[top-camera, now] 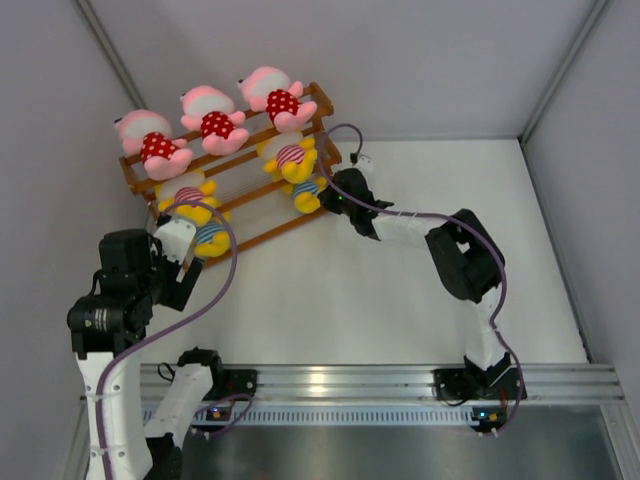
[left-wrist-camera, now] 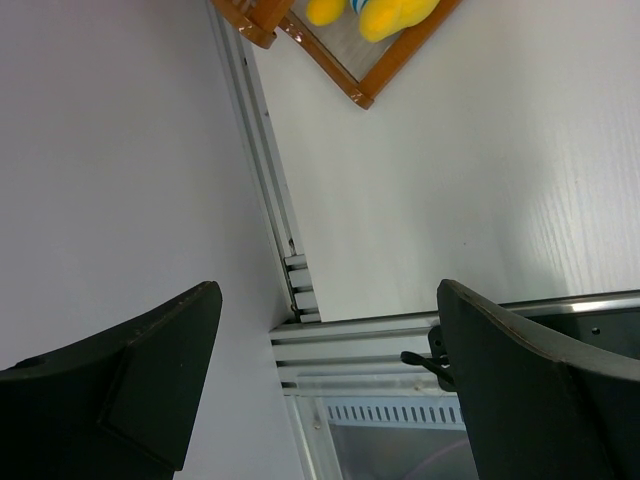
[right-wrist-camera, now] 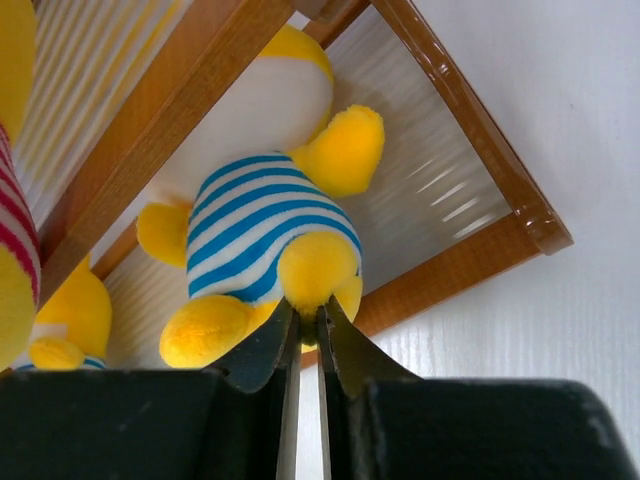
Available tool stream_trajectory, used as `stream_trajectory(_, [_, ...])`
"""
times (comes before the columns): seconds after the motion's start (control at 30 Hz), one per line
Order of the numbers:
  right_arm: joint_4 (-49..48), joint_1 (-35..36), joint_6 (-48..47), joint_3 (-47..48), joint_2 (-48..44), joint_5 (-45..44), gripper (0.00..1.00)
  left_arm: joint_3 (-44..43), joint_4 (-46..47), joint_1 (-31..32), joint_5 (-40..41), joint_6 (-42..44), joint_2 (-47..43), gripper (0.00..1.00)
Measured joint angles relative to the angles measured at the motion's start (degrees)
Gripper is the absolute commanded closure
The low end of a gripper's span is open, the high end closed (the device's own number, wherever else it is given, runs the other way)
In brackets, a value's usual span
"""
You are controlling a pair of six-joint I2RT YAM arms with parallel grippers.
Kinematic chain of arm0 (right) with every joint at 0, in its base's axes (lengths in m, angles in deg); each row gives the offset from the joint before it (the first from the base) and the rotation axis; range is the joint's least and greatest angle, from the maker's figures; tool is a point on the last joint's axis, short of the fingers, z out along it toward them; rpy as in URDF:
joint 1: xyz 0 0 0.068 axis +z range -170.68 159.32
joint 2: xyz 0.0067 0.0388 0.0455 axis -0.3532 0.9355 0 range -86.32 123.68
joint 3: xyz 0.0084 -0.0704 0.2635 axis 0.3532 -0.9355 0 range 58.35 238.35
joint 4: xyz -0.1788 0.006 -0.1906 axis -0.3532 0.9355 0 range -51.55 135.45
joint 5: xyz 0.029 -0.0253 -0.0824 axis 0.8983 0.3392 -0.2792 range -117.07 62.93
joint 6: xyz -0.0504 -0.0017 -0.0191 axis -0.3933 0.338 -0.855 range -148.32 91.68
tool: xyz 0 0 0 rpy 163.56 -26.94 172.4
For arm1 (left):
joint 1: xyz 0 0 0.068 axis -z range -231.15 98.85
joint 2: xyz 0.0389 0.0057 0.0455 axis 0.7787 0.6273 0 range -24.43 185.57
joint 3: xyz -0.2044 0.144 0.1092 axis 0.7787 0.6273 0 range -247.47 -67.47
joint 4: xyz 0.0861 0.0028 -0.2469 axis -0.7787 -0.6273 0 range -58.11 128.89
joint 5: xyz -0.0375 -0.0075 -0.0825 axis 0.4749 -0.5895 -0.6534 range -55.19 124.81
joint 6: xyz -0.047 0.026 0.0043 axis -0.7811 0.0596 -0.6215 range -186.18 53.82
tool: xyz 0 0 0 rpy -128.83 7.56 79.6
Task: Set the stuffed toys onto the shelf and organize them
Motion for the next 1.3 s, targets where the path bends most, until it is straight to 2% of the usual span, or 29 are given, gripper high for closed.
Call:
stream_trajectory(0.1, [0.94,0.0,-1.77,0.26,0.0,-0.02,0.85,0.07,0.0,0.04,0.0,0.0,0.0,0.05])
stream_trajectory(0.17, [1.62,0.0,-2.32,0.26,0.0,-0.02,0.75,0.09,0.0,0.09,0.0,0.0,-0.04,0.05])
stream_trajectory(0.2, [1.86,-0.02,-2.51,0.24,0.0,0.0,0.65,0.15,0.0,0.11,0.0,0.0,-0.15,0.05])
stream_trajectory(0.33, [1.99,-0.26,-2.73,-0.94,-0.74,0.17,0.5,0.37,-0.04,0.11,0.0,0.0,-0.61,0.05])
stream_trajectory(0.53, [4.61,-0.7,-4.9,-4.13,-5.84,0.2,0.38,0.57,0.0,0.11,-0.02,0.0,-0.68,0.05])
stream_trajectory(0.6, [5.49,-0.74,-6.21,-5.9,-9.33,-0.02,0.31,1.4,0.04,0.11,-0.02,0.0,-0.98,0.05])
stream_trajectory(0.63, [6.4,-0.74,-7.1,-6.84,-11.54,-0.22,0.21,2.38,0.07,0.11,-0.07,0.0,-1.33,0.05])
stream_trajectory(0.87, [13.46,-2.1,-12.87,-12.37,-25.92,-1.25,0.19,15.37,1.18,-0.15,0.2,0.07,-7.15,0.05])
stream_trajectory(1.13, [22.88,-12.17,-16.11,-26.99,-41.48,-4.72,0.14,29.53,5.05,-3.39,2.84,-1.14,-16.5,0.05])
stream_trajectory(1.3, [26.14,-18.67,-17.62,-33.59,-51.08,-6.12,0.11,36.15,9.03,-6.25,5.95,-3.17,-19.39,0.05])
